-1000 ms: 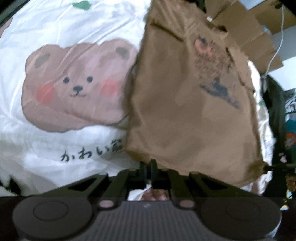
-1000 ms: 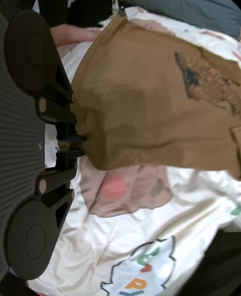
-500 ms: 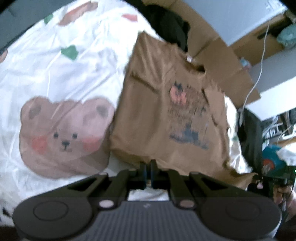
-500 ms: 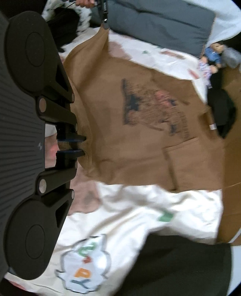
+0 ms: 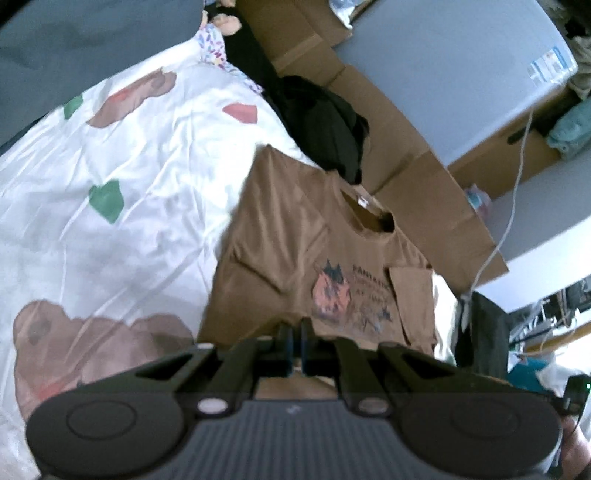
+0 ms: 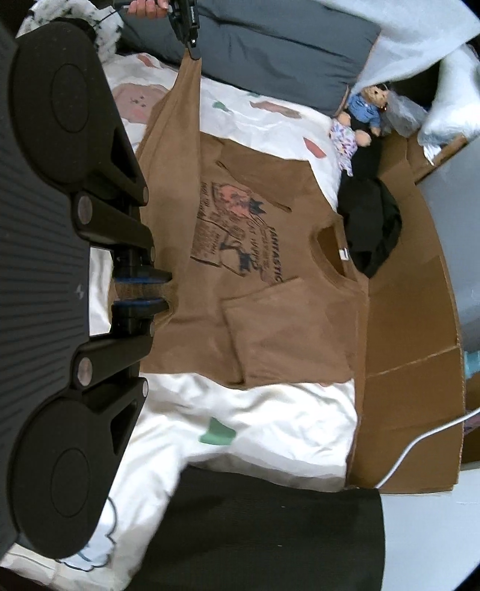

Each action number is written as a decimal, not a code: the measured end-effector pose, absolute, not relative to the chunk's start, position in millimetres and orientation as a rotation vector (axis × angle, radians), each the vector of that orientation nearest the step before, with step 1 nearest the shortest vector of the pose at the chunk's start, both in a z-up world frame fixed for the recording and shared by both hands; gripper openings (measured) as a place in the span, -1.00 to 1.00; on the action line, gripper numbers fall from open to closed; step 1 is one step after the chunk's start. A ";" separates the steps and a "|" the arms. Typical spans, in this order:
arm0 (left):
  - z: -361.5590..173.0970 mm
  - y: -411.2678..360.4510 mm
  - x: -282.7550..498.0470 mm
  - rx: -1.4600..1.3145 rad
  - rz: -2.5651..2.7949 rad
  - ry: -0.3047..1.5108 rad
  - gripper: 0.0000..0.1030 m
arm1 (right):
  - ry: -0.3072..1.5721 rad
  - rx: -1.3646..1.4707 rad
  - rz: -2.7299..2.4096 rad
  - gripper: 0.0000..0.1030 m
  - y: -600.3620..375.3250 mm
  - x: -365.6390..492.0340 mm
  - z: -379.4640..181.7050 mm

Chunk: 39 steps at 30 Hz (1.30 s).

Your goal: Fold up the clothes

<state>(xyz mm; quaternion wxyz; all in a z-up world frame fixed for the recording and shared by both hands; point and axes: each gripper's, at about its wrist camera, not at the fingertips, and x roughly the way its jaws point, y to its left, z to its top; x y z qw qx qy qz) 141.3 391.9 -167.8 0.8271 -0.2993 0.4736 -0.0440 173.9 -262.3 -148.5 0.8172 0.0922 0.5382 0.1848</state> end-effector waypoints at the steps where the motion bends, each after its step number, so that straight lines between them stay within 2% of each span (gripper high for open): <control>1: -172.3 389.9 148.4 -0.635 -0.092 1.008 -0.93 | 1.149 0.180 0.390 -0.83 -260.7 181.7 -149.8; 10: -200.8 378.8 220.1 -0.619 -0.048 1.038 -0.93 | 1.162 0.121 0.408 -0.84 -235.0 251.7 -179.9; 27: -238.7 385.0 286.0 -0.690 0.005 0.982 -0.93 | 1.122 0.207 0.316 -0.84 -213.1 329.5 -254.7; 39: -236.3 388.2 343.3 -0.575 0.049 1.004 -0.93 | 1.143 0.115 0.325 -0.84 -183.0 385.2 -286.2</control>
